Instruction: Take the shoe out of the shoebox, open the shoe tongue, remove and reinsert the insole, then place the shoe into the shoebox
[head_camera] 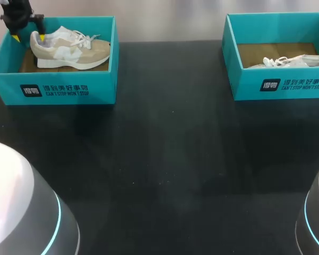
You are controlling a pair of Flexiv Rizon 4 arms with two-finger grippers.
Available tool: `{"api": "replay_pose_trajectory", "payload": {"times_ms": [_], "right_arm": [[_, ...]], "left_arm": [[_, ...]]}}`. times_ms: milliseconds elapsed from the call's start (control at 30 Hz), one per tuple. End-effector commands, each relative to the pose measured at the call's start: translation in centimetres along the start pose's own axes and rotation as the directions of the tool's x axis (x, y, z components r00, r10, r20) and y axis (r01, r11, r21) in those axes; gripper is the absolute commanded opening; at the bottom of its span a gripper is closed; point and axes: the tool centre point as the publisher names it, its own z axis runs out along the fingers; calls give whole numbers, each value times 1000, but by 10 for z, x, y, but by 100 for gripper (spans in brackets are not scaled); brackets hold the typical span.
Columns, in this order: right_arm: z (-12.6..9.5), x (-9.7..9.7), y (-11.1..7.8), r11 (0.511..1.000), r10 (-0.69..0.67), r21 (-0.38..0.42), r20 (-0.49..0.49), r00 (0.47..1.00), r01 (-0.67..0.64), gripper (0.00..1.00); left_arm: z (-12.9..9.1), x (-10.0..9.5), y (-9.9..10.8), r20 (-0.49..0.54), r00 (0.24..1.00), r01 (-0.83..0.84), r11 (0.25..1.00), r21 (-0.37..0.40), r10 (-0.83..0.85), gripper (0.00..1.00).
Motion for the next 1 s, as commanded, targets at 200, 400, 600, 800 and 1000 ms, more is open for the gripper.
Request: {"api": "replay_pose_trajectory", "payload": {"times_ms": [200,400,600,800,1000], "right_arm": [[0,1,-1,1000,1,-1,3,1000,-1,100],[0,1,-1,1000,1,-1,3,1000,-1,100],[0,1,-1,1000,1,-1,3,1000,-1,100],[0,1,-1,1000,1,-1,3,1000,-1,100],[0,1,-1,1000,1,-1,3,1000,-1,100]], "left_arm": [[20,-1,9,-6,1000,8,999,42,-8,82],[29,-4,8,-9,1000,5,998,65,-5,82],[36,-6,4,-16,1000,1,997,82,1,68],[43,-5,1,-22,1000,-2,995,99,4,69],[50,-3,-4,-28,1000,-5,994,113,8,69]]}}
